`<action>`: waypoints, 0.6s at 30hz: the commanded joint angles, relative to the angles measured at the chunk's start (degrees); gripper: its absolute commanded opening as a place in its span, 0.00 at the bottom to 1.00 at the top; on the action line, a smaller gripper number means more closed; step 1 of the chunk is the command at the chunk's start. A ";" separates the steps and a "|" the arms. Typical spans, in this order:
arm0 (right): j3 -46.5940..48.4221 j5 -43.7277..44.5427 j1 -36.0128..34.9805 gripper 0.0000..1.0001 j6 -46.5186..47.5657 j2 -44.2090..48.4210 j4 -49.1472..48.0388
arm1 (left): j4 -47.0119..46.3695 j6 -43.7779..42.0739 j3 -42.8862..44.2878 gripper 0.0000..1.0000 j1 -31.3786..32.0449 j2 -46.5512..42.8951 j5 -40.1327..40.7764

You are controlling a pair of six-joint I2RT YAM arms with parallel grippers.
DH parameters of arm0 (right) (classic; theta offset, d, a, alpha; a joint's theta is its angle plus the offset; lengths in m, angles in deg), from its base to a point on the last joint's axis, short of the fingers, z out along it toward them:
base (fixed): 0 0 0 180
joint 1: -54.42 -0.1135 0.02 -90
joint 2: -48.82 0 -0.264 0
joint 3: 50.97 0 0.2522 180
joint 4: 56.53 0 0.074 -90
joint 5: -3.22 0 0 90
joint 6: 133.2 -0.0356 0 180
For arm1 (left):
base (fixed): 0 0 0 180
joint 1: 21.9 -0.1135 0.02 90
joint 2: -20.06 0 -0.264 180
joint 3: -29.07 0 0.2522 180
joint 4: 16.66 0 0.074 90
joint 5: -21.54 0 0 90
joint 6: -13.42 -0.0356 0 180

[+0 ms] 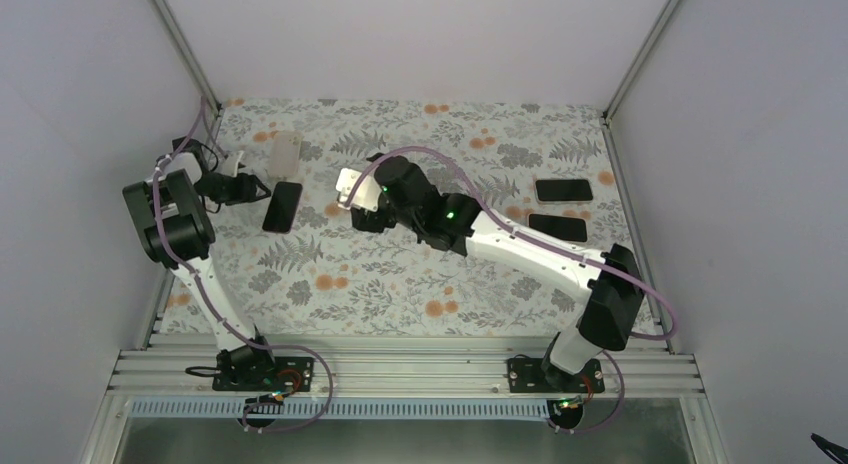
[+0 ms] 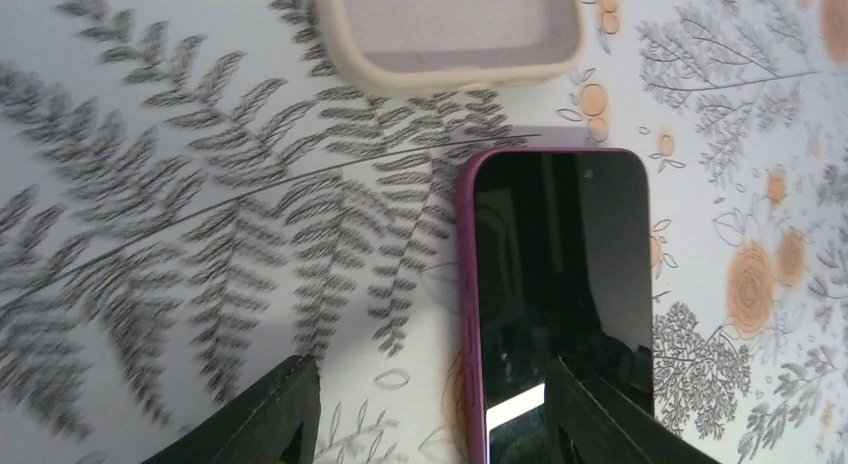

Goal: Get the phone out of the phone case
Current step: Place the phone at the center of the board.

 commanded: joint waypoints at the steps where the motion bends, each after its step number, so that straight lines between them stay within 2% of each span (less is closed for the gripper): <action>1: 2.09 -2.74 3.46 0.99 -2.50 1.94 1.09 | -4.76 1.24 -2.50 0.59 -0.39 -6.47 6.07; 3: 1.70 -4.03 5.03 0.99 -3.31 2.76 1.51 | -5.08 0.77 -3.41 0.65 0.19 -9.53 7.67; 4: 1.35 -4.61 5.89 0.99 -3.71 3.24 1.71 | -5.61 0.47 -4.27 0.73 0.94 -11.32 8.99; 6: 0.49 -5.04 7.12 0.99 -4.22 4.24 1.75 | -7.28 -0.49 -7.12 0.97 2.70 -15.62 12.17; 7: -0.01 -5.09 7.73 0.99 -4.35 4.78 1.71 | -8.89 -0.92 -9.01 1.00 4.03 -17.81 13.99; 10: -0.89 -5.74 9.57 0.99 -4.90 6.27 1.87 | -13.22 -5.12 -15.80 1.00 9.85 -24.57 18.15; 13: -1.27 -6.51 11.09 0.99 -5.01 7.39 2.17 | -14.50 -14.08 -21.48 1.00 15.61 -29.73 19.27; 16: -1.20 -7.38 12.25 0.99 -4.99 8.18 2.51 | -5.62 -25.90 -19.12 1.00 20.38 -27.79 18.45; 18: -0.96 -8.28 12.64 0.99 -5.19 8.40 2.77 | -1.83 -33.18 -16.96 1.00 21.32 -25.72 18.97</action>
